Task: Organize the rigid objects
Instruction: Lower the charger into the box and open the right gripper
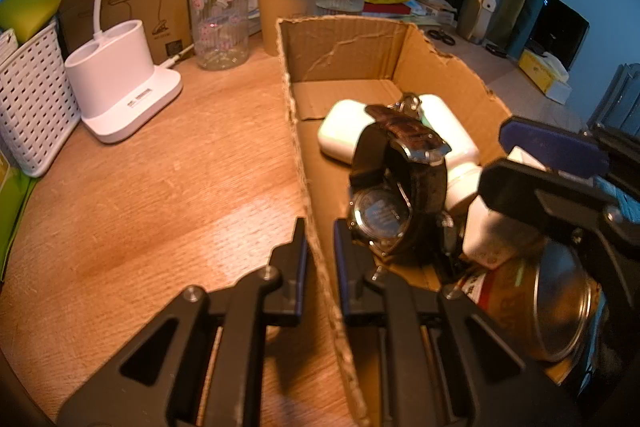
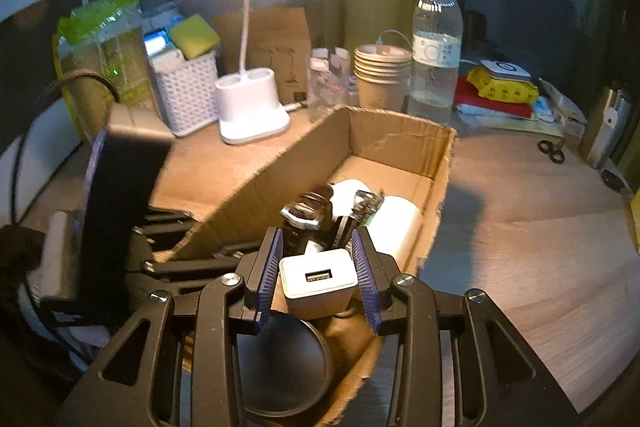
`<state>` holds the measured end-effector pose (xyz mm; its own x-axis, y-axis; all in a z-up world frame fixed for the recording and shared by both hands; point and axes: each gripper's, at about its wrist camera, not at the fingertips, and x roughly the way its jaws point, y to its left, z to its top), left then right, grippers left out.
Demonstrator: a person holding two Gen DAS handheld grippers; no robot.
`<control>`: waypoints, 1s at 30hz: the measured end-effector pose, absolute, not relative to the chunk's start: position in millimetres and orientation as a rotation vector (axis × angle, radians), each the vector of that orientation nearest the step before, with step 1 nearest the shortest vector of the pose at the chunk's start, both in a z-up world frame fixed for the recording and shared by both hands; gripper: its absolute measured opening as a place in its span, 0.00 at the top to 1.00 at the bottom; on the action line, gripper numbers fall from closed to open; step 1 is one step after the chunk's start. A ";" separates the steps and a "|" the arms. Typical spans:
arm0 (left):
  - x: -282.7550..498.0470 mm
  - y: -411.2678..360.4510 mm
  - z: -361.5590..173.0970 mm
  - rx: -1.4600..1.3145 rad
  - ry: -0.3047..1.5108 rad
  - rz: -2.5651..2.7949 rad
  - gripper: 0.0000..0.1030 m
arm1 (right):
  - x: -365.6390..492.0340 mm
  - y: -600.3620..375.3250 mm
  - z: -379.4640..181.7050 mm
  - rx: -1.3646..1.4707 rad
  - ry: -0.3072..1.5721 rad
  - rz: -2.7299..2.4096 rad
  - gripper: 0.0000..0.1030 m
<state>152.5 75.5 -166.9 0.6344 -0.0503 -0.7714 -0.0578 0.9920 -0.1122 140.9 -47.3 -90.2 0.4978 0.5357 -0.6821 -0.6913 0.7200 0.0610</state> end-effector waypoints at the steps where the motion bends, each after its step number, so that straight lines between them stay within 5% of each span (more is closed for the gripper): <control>1: 152.5 75.6 -166.9 -0.131 0.884 0.004 0.87 | 142.3 -48.5 -90.9 -0.229 0.740 0.744 0.63; 9: 152.5 75.5 -167.0 -0.131 0.884 0.004 0.87 | 148.9 -47.1 -96.2 -0.250 0.745 0.697 0.61; 13: 152.4 75.7 -166.9 -0.131 0.885 0.004 0.87 | 151.4 -44.9 -97.7 -0.247 0.741 0.691 0.47; 30: 152.5 75.4 -167.0 -0.130 0.884 0.005 0.87 | 144.7 -58.7 -84.1 -0.220 0.702 0.644 0.47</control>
<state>152.5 75.4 -167.0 0.6344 -0.0494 -0.7714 -0.0580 0.9921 -0.1113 144.7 -58.7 -84.1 0.5811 0.4751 -0.6608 -0.6174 0.7863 0.0224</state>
